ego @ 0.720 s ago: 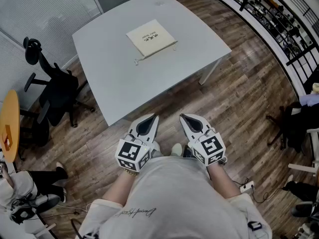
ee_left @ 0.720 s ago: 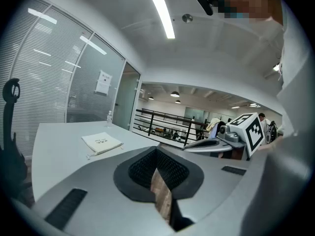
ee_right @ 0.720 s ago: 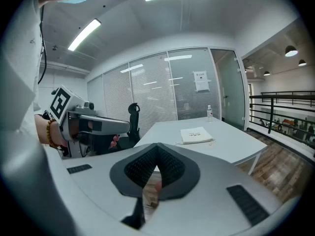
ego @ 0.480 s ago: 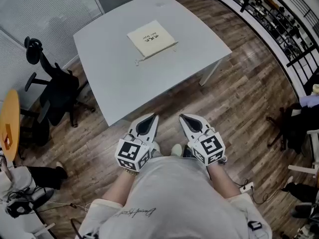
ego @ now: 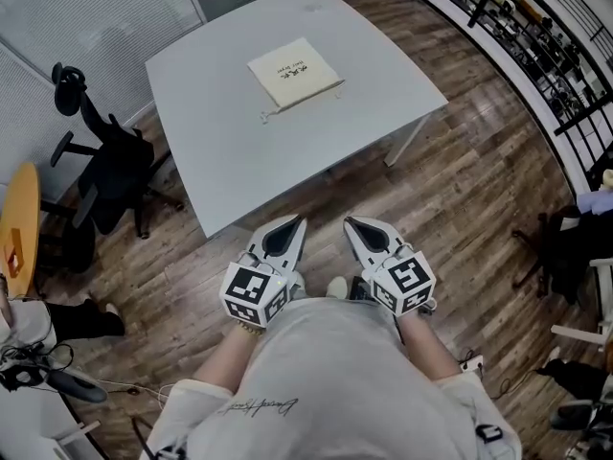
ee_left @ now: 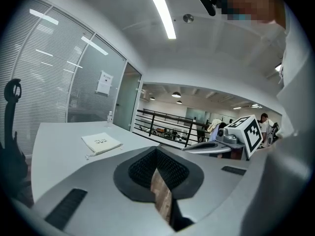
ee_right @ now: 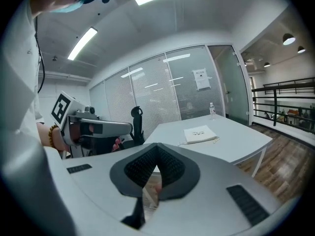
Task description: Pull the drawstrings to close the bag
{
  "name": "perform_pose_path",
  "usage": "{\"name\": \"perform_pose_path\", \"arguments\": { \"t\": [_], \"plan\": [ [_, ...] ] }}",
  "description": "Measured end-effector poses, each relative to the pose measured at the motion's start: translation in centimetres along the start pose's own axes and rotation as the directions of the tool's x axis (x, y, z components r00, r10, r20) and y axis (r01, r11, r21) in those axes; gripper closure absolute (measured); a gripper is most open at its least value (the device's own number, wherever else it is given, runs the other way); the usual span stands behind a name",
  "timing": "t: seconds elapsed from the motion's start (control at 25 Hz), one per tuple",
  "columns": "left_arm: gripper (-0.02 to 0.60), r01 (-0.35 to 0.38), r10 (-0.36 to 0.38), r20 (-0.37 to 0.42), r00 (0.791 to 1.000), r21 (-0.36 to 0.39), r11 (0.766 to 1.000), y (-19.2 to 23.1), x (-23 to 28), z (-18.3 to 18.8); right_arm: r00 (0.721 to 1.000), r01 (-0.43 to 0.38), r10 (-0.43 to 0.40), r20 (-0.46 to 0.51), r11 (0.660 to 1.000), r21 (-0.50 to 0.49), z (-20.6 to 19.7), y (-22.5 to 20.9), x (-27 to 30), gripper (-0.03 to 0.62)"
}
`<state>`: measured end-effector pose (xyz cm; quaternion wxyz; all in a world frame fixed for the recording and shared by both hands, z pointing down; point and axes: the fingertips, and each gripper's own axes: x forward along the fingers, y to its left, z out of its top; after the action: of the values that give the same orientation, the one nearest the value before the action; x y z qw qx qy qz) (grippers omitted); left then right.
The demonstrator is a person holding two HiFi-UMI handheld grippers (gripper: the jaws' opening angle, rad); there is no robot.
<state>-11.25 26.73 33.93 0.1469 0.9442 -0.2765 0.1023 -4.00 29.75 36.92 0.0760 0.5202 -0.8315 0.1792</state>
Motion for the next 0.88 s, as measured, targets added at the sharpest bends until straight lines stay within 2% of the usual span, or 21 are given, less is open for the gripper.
{"name": "perform_pose_path", "arguments": {
  "t": [0.6,0.88],
  "plan": [
    [0.571,-0.054,0.055,-0.007,0.998,0.014,0.998,-2.8,0.5,-0.9,0.993,-0.106,0.104,-0.058,0.994,-0.036,-2.2,-0.8,-2.1,0.572],
    [0.571,-0.063,0.063,-0.012,0.998,-0.001,0.998,-1.7,1.5,-1.2,0.992,-0.110,0.109,-0.063,0.994,-0.016,-2.2,-1.7,-1.4,0.572]
  ]
}}
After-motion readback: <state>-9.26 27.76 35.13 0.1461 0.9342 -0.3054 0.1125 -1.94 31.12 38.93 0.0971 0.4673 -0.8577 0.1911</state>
